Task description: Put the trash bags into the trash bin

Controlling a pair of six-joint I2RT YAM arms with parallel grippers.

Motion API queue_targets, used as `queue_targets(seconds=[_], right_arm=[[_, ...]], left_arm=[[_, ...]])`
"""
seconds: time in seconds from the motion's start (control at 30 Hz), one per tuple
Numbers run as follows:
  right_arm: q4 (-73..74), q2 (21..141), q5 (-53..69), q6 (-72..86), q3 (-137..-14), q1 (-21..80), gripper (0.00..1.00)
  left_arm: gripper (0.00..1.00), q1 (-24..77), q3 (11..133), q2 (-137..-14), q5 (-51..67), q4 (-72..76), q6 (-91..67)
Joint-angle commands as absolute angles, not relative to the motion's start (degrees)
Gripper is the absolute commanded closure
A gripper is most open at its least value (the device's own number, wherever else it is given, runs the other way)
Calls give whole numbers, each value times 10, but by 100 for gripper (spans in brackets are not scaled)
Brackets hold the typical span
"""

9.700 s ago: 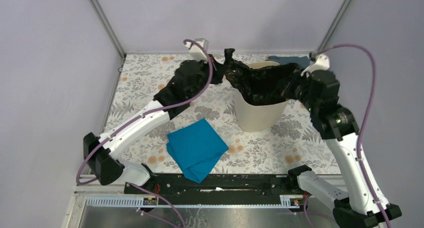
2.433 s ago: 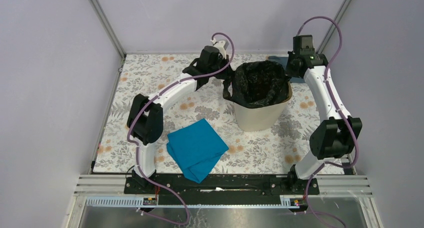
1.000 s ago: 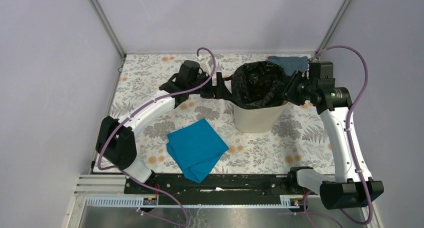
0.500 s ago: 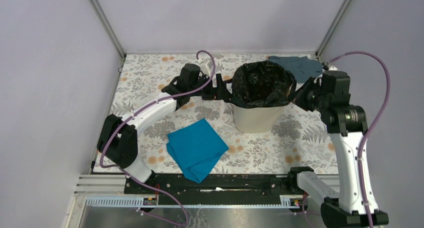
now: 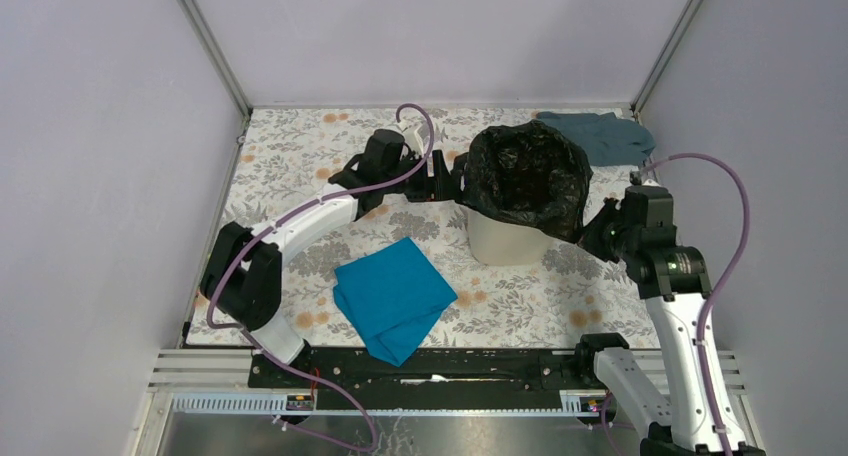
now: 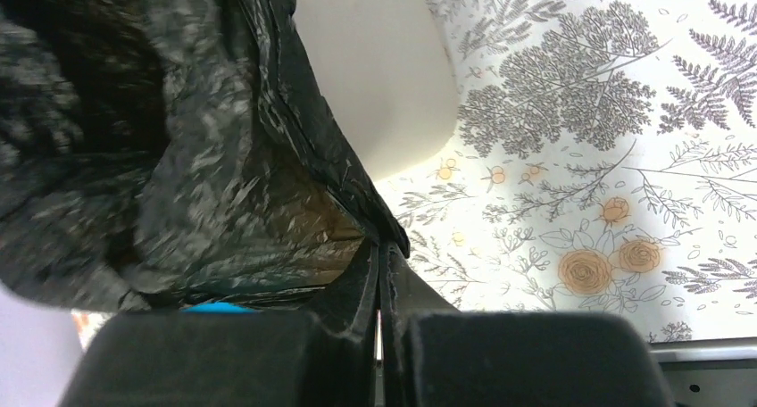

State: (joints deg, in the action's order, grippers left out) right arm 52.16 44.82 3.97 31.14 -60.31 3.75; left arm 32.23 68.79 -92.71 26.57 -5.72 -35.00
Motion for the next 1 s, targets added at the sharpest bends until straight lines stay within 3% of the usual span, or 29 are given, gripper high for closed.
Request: queue_targets(seconds=[0.0,0.07,0.17,0.27,0.47,0.7,0.97], right_arm=[[448,449,3,292,-551,37,100],[414,452,-21,284,-519,36,97],[412,473,-21,273,-513,37,81],[475,483,-22,259,-578,36,71],[568,467,-41,244,-722,36,39],[476,570,-120,191,-818,37,38],[352,695,-61,173,-816,18,39]], left_arm=[[32,326,696,-950,272,-23,-352],[36,329,691,-956,270,-14,-355],[39,332,691,-963,272,-12,-357],[40,332,690,-952,263,-21,-347],[39,331,690,-930,261,-49,-327],[37,308,678,-882,263,-64,-324],[27,276,704,-907,320,-36,-372]])
